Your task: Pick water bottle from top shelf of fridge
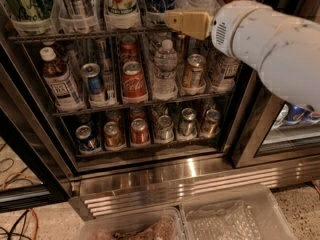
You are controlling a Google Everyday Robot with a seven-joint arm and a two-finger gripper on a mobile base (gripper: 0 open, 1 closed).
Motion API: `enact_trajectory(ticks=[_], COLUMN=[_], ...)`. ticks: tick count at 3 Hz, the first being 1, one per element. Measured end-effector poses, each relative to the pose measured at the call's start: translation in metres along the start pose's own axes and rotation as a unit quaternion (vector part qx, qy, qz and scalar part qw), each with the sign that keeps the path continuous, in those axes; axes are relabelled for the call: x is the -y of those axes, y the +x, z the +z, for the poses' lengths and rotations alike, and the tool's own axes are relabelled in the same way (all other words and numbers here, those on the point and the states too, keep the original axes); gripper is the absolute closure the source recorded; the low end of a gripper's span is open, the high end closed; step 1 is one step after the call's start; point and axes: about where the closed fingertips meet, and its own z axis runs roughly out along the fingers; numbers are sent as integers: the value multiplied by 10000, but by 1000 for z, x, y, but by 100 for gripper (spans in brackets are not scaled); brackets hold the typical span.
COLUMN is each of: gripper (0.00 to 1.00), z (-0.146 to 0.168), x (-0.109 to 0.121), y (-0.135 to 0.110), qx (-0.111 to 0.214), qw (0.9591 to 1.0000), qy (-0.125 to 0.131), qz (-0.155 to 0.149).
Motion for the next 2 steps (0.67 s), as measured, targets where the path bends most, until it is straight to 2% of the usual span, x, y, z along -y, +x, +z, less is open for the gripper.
enact_trajectory(ticks=[1, 2], gripper=[0, 0], z=[-5, -7], x=[12, 22], y=[4, 2], qx=[236, 599], qw=[9995, 9967], qy=[205, 547], qz=[-41, -98])
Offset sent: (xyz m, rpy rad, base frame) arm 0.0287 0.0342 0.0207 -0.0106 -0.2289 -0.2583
